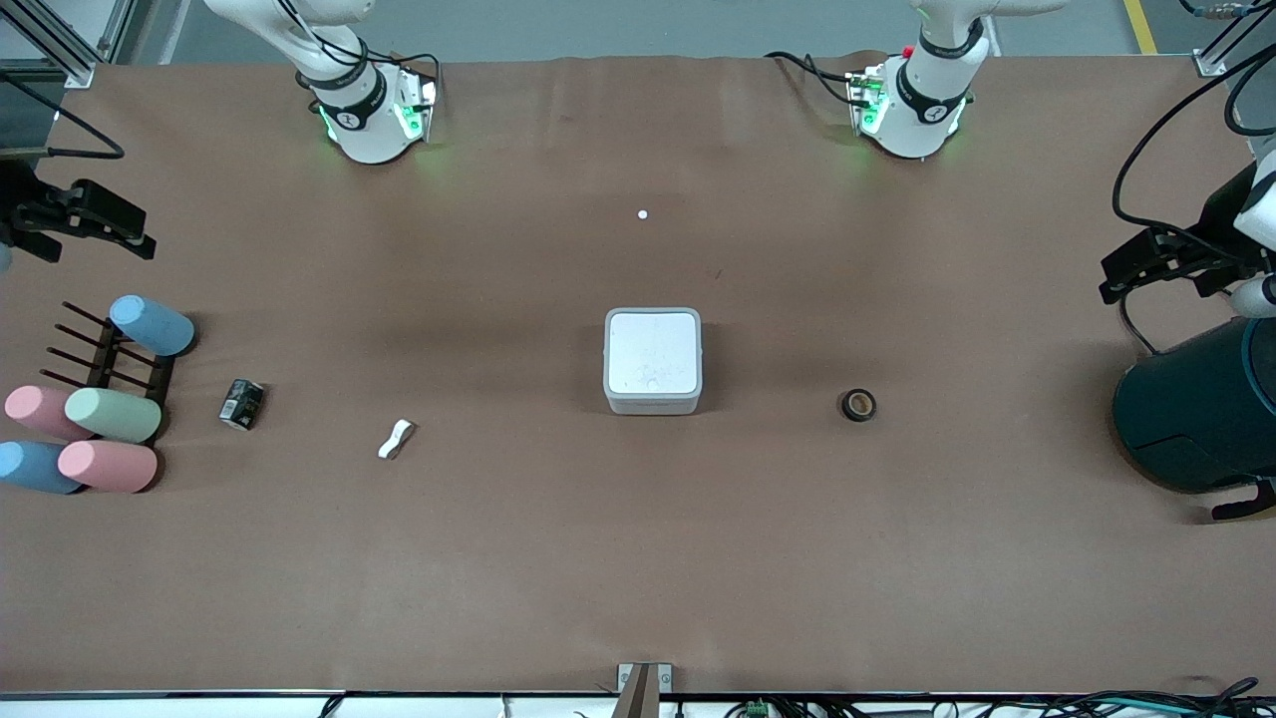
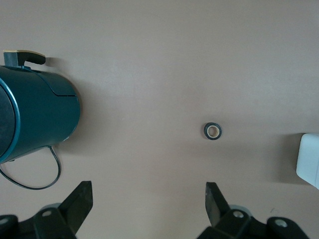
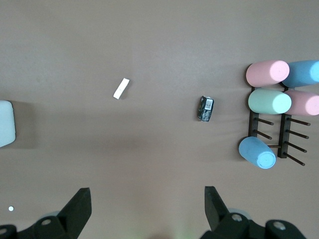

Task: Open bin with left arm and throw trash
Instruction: 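Move the left gripper toward the white bin lid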

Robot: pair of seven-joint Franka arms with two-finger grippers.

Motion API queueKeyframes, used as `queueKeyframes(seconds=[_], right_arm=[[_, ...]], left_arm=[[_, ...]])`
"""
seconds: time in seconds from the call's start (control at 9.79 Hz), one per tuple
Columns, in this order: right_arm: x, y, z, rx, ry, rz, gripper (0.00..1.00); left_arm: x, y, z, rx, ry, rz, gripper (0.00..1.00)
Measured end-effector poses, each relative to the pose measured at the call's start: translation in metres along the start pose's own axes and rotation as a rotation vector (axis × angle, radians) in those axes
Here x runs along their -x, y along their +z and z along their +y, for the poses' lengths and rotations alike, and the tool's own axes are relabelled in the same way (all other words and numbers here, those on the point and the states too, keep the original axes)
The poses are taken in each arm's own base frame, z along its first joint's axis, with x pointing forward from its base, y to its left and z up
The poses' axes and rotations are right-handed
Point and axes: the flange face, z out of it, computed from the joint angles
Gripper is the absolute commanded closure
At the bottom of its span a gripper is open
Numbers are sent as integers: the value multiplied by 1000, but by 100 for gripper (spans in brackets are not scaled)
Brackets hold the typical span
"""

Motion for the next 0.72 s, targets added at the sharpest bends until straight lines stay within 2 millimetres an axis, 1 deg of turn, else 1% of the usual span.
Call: queueKeyframes(seconds=[0.2, 0.31, 0.41, 0.51, 0.61, 0.72], right_arm=[[-2, 3, 4, 0, 6, -1, 0], [-7, 11, 9, 0, 15, -2, 0], [-19, 31, 22, -2, 36, -3, 0], [-32, 61, 41, -4, 58, -5, 0], [-46, 100, 62, -8, 78, -10, 0], [-57, 143, 80, -2, 94, -23, 0]], left_arm=[[-1, 1, 0, 0, 0, -2, 0], [-1, 2, 0, 0, 1, -3, 0], [-1, 3, 1, 3, 2, -5, 0], [-1, 9, 5, 8, 11, -27, 3], [-2, 22, 18, 27, 37, -69, 40], [-1, 33, 45, 68, 77, -106, 71]])
